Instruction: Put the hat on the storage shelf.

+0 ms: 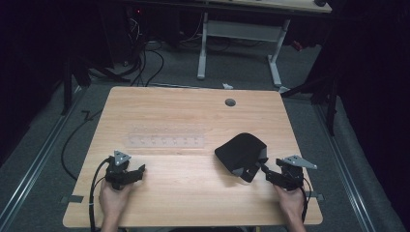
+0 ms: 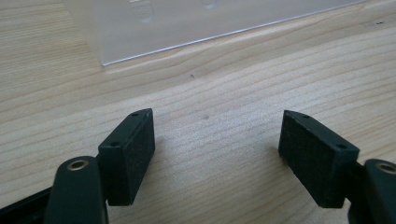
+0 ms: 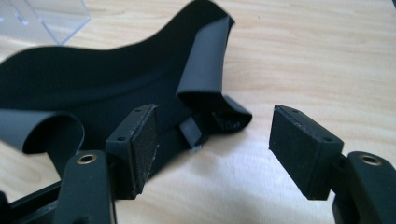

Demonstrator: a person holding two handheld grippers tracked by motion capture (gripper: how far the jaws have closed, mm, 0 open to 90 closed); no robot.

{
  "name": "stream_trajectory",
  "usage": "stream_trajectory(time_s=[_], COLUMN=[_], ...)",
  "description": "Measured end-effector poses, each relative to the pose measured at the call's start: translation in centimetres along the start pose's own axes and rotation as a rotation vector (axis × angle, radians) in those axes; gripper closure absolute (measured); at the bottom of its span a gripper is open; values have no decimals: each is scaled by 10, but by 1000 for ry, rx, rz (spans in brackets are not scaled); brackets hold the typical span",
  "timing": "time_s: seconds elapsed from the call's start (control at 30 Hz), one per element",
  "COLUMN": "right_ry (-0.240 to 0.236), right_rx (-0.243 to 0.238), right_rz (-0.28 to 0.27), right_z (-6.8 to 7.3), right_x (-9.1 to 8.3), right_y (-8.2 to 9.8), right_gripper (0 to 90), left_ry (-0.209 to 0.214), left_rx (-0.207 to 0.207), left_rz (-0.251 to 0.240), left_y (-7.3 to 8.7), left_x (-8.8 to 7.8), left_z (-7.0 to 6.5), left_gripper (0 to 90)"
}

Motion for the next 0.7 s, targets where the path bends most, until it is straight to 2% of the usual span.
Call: stream_trajectory(time_s=[0.07, 0.43, 0.7], right_ry=[-30, -64, -78], right_rx=[6, 2, -4], right_rz=[7, 7, 32], right_z=[3, 7, 9], right_x=[2, 15, 28], right_y=[-6, -27, -38], right_gripper=[344, 337, 336], left_ry=[0, -1, -1], left_rx=[0, 2, 2], left_rz=[0, -1, -1], left_y=[0, 0, 0], left_x=[0, 0, 0], left_z=[0, 0, 0], left_gripper=[274, 270, 270])
Point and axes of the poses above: each handheld gripper's, and its own axes: x roughly forward along the jaws, y roughly out of its underside, z roughly to its left, the point moved 10 cm from there along x, roughly forward along the jaws, and after that the axes turned 13 degrees about z, right-handed, at the moved point
